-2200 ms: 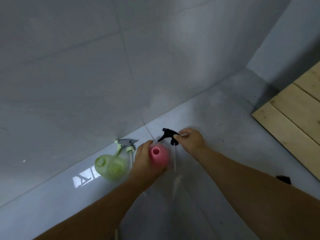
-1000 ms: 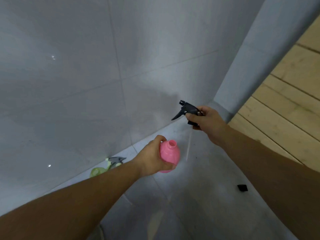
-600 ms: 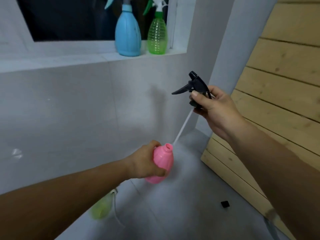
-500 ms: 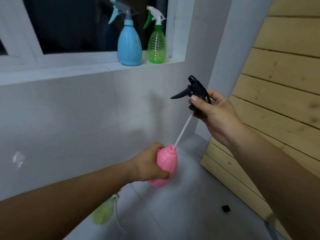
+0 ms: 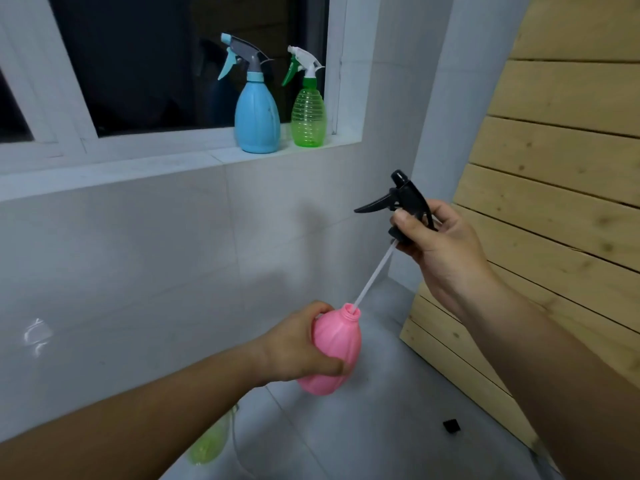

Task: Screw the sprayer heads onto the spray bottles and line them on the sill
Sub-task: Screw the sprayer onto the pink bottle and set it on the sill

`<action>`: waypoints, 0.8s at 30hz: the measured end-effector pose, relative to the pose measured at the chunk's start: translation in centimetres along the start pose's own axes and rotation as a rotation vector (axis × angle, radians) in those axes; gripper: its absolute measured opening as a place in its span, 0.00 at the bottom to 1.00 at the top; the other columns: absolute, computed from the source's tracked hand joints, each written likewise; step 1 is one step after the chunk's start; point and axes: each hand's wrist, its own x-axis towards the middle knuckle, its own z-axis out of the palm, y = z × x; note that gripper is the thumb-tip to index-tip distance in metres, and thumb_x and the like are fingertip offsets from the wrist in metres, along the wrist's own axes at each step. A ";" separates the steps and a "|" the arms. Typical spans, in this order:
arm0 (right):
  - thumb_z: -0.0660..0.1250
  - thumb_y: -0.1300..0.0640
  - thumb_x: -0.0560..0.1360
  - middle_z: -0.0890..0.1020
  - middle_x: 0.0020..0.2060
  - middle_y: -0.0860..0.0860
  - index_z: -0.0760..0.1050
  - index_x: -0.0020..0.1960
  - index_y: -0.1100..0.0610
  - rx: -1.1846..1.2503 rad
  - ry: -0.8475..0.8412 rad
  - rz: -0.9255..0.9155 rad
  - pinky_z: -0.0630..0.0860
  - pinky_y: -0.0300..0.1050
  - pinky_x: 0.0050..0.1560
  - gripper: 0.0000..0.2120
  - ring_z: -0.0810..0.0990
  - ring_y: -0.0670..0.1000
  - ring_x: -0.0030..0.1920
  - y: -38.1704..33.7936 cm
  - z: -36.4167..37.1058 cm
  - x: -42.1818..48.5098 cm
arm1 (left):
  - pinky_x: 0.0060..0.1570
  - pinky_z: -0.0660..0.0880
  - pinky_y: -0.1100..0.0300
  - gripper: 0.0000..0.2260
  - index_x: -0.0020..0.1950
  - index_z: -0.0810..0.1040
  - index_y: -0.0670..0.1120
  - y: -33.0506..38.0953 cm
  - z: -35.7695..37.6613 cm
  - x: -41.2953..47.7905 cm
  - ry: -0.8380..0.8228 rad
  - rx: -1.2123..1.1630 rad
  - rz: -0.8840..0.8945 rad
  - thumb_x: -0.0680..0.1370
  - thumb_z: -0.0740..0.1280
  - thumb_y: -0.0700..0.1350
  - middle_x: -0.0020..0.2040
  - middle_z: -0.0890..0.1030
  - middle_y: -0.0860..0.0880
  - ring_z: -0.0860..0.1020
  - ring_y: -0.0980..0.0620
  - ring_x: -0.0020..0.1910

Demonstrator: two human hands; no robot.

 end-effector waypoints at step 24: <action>0.69 0.60 0.77 0.83 0.53 0.66 0.78 0.57 0.60 -0.429 -0.384 0.182 0.79 0.57 0.62 0.09 0.84 0.61 0.55 5.2 0.0 -1.4 | 0.59 0.83 0.47 0.30 0.66 0.78 0.58 0.4 -0.7 0.0 -0.079 -0.321 -0.078 0.65 0.81 0.50 0.59 0.85 0.49 0.84 0.48 0.58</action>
